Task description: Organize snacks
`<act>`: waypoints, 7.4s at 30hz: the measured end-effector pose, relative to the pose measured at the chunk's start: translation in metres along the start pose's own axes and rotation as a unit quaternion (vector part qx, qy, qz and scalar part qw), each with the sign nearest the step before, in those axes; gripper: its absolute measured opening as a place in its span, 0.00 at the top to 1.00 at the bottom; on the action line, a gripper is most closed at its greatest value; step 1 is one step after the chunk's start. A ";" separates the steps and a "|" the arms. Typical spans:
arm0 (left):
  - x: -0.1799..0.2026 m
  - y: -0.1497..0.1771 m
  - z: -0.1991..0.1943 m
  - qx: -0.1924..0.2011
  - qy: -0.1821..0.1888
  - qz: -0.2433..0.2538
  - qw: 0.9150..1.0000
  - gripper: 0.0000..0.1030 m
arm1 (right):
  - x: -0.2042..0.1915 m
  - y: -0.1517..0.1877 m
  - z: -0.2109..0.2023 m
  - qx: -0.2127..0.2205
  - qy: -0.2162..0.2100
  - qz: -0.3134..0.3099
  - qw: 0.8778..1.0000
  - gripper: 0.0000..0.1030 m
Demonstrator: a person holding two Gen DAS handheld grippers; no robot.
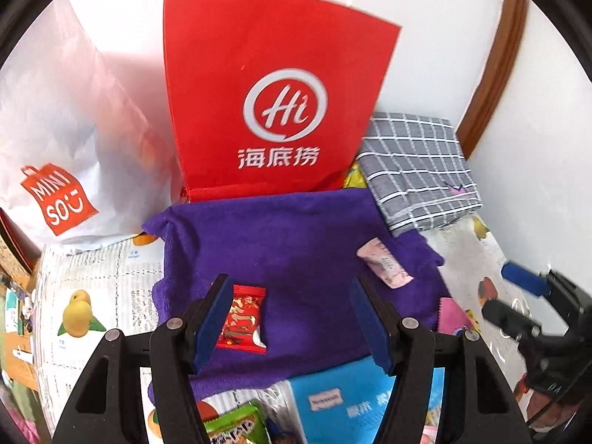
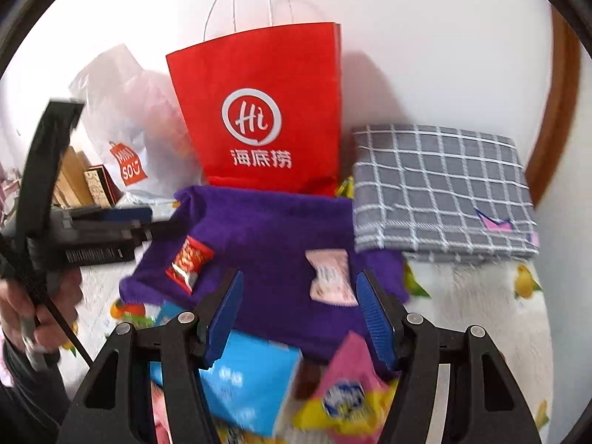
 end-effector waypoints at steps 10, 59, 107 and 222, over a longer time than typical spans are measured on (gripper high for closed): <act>0.019 0.020 -0.033 0.011 -0.001 0.022 1.000 0.38 | 0.042 0.055 -0.026 -0.025 0.029 0.040 0.998 0.38; -0.016 0.151 0.008 -0.078 -0.044 -0.075 0.993 0.37 | 0.069 0.153 -0.009 -0.073 -0.015 0.077 0.994 0.35; 0.069 0.172 -0.107 0.014 0.016 -0.032 0.999 0.59 | 0.025 0.169 -0.104 -0.012 -0.073 0.073 0.995 0.36; -0.031 0.040 0.022 0.042 0.034 -0.116 0.992 0.59 | 0.044 0.018 0.089 0.002 -0.055 0.115 0.992 0.36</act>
Point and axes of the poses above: each gripper's, at about its wrist camera, not at the fingertips, and z roughly the way its jaws point, x to its right, y to its underside, the point moved 1 cm from there along z, roughly the way its jaws point, and after that the axes turned 13 degrees about z, right-handed, at the moved point
